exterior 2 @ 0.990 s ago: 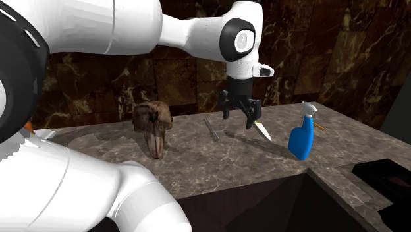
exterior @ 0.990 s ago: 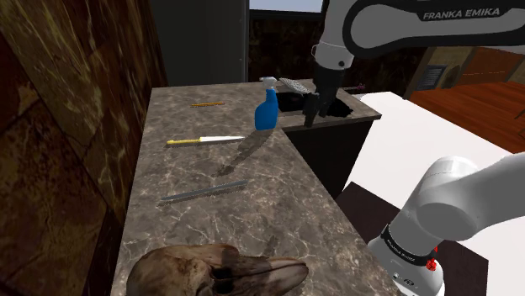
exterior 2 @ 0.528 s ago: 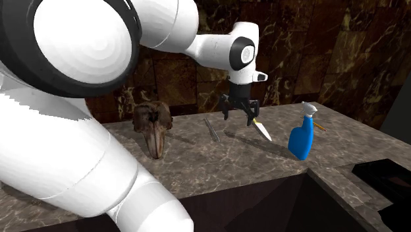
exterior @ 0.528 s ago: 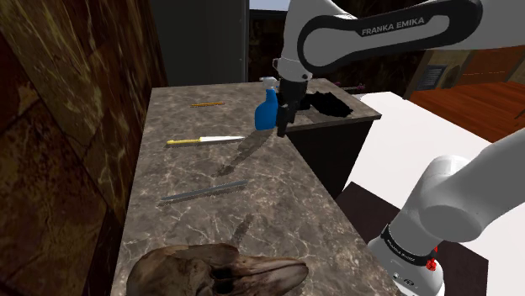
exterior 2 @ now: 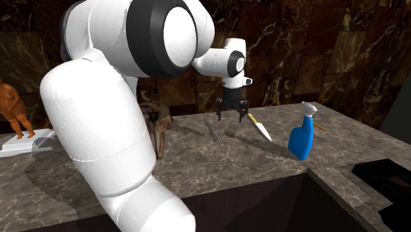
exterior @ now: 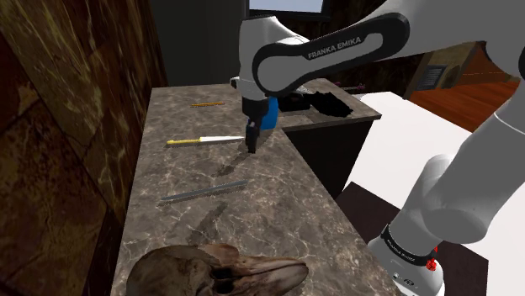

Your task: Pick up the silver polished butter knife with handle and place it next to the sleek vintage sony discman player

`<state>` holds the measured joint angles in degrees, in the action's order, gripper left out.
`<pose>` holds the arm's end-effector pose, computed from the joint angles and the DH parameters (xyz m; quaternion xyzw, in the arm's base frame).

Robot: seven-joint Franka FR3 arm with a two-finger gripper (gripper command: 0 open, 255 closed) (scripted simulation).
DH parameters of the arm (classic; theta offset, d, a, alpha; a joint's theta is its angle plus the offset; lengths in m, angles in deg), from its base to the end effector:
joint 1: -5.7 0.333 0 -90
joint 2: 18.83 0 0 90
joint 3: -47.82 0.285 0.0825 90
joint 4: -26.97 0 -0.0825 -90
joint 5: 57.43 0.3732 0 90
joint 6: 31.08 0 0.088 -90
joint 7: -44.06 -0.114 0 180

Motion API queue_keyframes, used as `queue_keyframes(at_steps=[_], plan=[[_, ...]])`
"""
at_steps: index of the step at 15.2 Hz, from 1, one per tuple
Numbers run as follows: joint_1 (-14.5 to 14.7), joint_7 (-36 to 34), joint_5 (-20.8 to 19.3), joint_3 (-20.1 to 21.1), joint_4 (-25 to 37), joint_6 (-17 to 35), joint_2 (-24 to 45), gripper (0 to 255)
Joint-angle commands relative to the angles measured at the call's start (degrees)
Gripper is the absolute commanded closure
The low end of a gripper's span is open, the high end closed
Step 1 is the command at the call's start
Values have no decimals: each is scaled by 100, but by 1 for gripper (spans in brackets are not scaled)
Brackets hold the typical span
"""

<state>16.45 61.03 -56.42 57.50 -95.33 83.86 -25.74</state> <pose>0.4746 0.1794 0.4248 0.9486 0.3164 -0.0047 0.0023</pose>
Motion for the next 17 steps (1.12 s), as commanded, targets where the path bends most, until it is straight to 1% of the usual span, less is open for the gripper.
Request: queue_keyframes(at_steps=[1, 11, 12, 17], plan=[[105, 189, -73, 106, 263, 39, 340, 0], [688, 944, -657, 628, 1495, 250, 2027, 0], [705, 961, -673, 638, 1523, 253, 2064, 0], [711, 921, -733, 617, 1314, 599, 2207, 0]])
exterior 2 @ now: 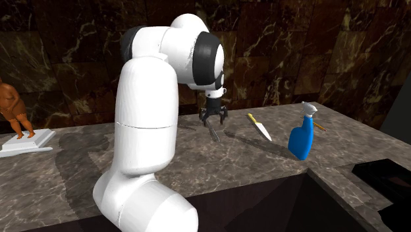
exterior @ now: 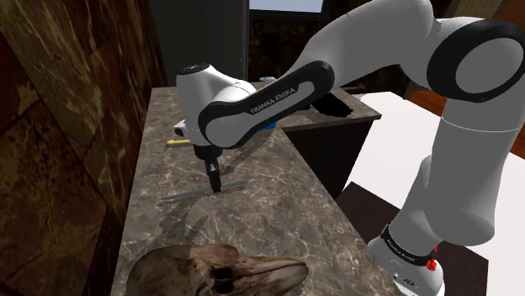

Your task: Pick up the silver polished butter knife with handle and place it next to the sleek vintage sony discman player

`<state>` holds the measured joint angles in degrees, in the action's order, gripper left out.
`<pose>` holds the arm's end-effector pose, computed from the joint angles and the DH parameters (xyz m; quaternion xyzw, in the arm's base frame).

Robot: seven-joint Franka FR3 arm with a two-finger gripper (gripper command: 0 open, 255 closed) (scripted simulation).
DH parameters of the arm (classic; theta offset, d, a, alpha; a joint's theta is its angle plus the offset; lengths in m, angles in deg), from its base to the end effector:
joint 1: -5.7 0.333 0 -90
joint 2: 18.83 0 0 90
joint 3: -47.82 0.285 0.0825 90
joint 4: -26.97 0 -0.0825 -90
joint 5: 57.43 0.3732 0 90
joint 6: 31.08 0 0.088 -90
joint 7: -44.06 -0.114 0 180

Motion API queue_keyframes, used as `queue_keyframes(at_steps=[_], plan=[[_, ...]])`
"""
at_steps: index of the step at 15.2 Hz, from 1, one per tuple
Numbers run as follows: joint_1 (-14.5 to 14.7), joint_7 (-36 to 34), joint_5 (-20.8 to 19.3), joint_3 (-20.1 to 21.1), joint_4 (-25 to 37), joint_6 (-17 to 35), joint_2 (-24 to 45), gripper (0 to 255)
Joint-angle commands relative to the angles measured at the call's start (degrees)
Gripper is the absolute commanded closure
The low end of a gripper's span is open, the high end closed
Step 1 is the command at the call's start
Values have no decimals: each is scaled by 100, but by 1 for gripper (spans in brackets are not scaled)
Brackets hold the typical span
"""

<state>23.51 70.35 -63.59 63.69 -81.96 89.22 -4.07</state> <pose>0.4970 0.3179 0.3356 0.8532 0.5209 -0.0231 0.0123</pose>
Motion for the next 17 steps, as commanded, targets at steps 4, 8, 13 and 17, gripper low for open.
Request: queue_keyframes(at_steps=[4, 8, 13, 17], plan=[[11, -34, -51, -15, -119, 239, 124, 0], [11, -34, -51, -15, -119, 239, 124, 0], [11, -34, -51, -15, -119, 239, 124, 255], [11, -34, -51, -15, -119, 239, 124, 255]])
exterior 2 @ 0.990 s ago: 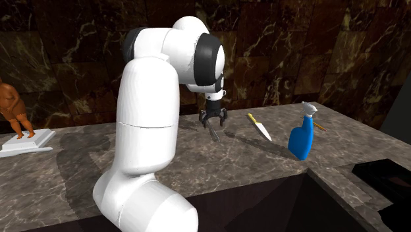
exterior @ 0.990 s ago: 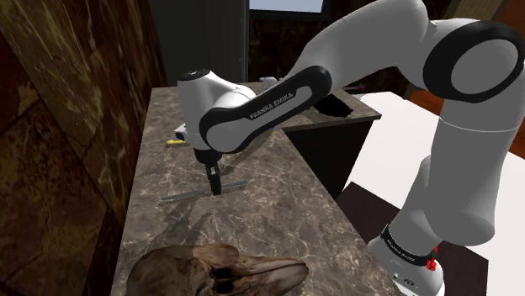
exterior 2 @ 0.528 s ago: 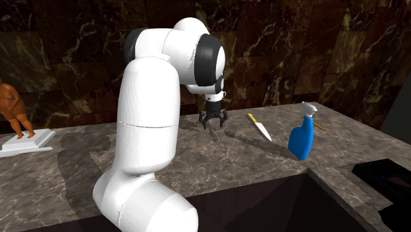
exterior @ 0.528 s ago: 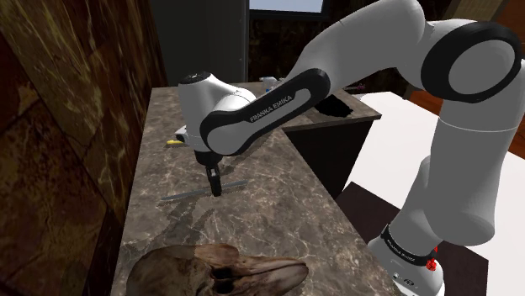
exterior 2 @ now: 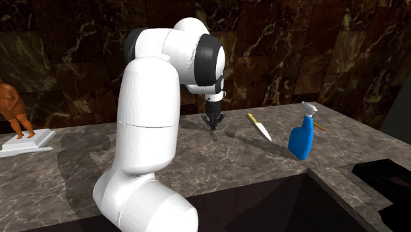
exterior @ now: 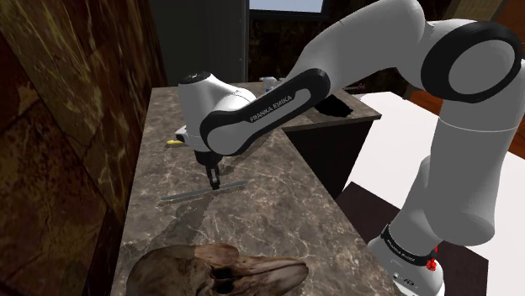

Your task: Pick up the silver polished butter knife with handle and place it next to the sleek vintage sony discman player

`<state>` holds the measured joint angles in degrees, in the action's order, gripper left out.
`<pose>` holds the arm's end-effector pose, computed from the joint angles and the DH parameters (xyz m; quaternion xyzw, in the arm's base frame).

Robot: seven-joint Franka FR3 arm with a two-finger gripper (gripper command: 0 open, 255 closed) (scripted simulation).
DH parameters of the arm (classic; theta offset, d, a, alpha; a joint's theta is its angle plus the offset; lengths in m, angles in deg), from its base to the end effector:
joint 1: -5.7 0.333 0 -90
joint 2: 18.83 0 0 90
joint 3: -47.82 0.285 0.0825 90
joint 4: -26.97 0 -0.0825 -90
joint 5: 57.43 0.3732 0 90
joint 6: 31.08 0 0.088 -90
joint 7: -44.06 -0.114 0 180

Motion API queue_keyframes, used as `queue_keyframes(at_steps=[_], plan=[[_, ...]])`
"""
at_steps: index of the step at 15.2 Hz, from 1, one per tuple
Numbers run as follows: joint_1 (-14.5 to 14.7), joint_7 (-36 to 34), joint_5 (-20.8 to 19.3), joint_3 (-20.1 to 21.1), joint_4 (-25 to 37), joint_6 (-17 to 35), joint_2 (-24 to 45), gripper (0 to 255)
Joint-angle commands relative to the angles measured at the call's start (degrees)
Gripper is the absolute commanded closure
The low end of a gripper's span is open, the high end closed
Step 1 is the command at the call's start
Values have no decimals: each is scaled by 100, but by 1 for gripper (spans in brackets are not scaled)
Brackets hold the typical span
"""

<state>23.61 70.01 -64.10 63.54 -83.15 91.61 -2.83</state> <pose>0.4964 0.3177 0.3176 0.8531 0.5212 -0.0230 0.0123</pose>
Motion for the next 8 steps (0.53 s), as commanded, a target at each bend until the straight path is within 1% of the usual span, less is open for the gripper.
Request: queue_keyframes(at_steps=[1, 3, 8], plan=[[0, 0, 0, 0, 0, 0, 0, 255], [0, 0, 0, 0, 0, 0, 0, 255], [-16, 53, 72, 23, 164, -334, -178, 255]])
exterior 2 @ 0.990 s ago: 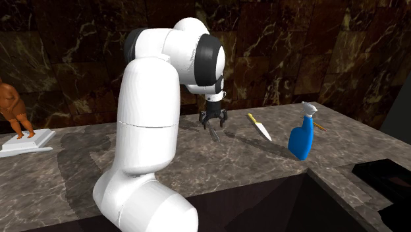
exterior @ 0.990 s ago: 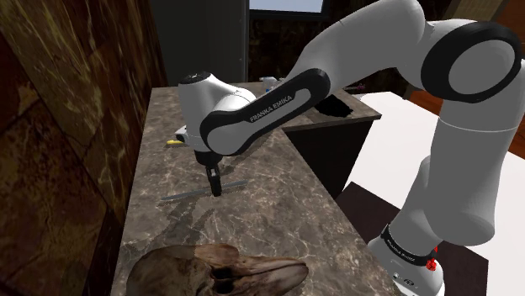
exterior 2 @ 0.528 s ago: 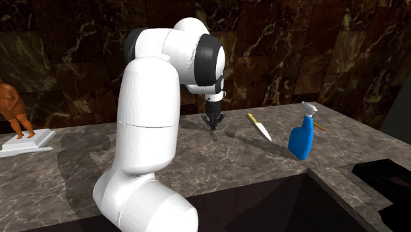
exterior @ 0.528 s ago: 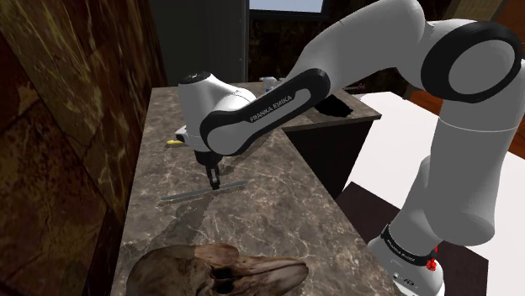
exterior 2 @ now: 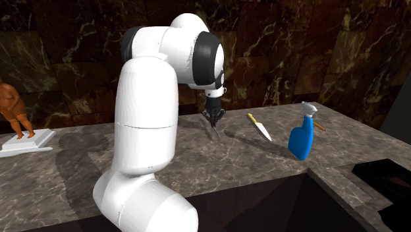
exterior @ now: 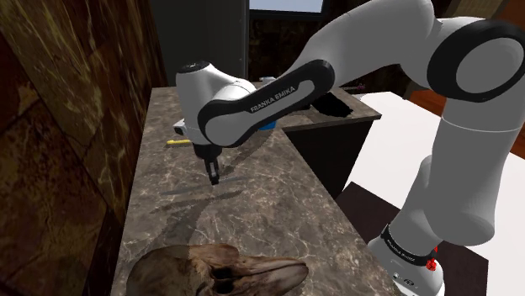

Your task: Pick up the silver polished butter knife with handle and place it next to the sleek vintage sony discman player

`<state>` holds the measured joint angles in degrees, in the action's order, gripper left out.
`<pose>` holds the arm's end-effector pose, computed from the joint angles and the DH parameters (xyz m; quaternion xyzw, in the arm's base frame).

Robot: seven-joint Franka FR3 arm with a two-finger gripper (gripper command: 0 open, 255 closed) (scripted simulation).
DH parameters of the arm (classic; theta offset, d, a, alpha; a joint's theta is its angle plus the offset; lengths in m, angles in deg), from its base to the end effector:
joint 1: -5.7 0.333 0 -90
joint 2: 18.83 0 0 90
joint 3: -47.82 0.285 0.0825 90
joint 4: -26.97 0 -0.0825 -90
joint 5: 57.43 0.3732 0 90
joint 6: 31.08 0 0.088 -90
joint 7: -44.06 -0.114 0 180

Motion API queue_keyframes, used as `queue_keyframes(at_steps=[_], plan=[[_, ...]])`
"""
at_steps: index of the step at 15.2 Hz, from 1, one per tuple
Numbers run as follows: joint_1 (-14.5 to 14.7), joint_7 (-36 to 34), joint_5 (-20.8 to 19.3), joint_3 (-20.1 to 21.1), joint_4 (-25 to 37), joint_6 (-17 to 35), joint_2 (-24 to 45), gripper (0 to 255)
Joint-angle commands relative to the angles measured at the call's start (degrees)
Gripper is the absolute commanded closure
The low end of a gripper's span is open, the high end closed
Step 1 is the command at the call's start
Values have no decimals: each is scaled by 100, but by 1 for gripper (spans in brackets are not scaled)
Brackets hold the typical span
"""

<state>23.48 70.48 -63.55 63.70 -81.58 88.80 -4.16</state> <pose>0.4979 0.3179 0.3388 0.8530 0.5213 -0.0228 0.0123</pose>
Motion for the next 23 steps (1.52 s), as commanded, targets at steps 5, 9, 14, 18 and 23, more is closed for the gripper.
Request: queue_keyframes(at_steps=[5, 9, 14, 18, 23], plan=[[-13, 52, 77, 23, 204, -395, -198, 255], [-19, 83, 117, 33, 386, -673, -301, 255], [-23, 117, 158, 42, 643, -1029, -404, 255], [-24, 136, 181, 47, 852, -1291, -460, 255], [-424, 813, 298, -214, 316, -1137, -885, 255]])
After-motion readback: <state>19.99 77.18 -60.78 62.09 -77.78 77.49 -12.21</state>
